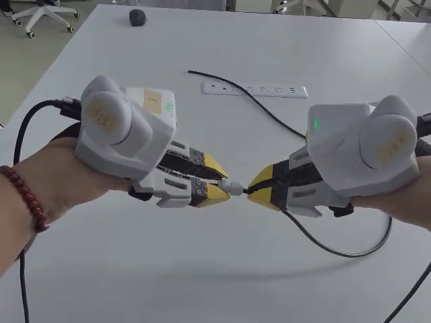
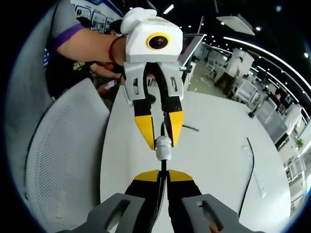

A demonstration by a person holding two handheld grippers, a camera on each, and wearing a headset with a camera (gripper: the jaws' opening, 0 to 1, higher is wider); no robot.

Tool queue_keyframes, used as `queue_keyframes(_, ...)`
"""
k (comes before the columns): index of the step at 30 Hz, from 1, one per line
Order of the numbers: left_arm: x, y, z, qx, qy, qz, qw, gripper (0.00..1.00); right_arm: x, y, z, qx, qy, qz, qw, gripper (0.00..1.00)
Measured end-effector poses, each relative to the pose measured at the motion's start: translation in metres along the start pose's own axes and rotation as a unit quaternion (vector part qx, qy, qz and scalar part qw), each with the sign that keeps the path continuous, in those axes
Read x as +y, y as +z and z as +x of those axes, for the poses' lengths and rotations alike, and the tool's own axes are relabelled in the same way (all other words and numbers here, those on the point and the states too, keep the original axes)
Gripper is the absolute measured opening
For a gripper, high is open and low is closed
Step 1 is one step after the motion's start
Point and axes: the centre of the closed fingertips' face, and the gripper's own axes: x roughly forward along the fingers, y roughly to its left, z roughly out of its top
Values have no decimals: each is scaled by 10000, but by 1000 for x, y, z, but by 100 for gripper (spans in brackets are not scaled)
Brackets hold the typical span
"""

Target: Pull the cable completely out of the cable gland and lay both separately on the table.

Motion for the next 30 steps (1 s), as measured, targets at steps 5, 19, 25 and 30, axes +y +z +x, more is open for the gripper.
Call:
queue_keyframes(5,2,-2,-3,17,37,-3,10000,16,-2,-14,-3,139,-45,56,9999,0)
queue_keyframes(19,4,-2,-9,15,99,-6,10000,16,-3,-58,-7,463,-136,515,9975,0)
queue_keyframes(25,4,-3,-12,43,114,5,9999,16,-4,-81,-7,653,-149,682,9954,0)
queue_keyframes(30,7,-2,-14,41,144,4,9999,16,-6,-107,-9,934,-169,766,9925,0)
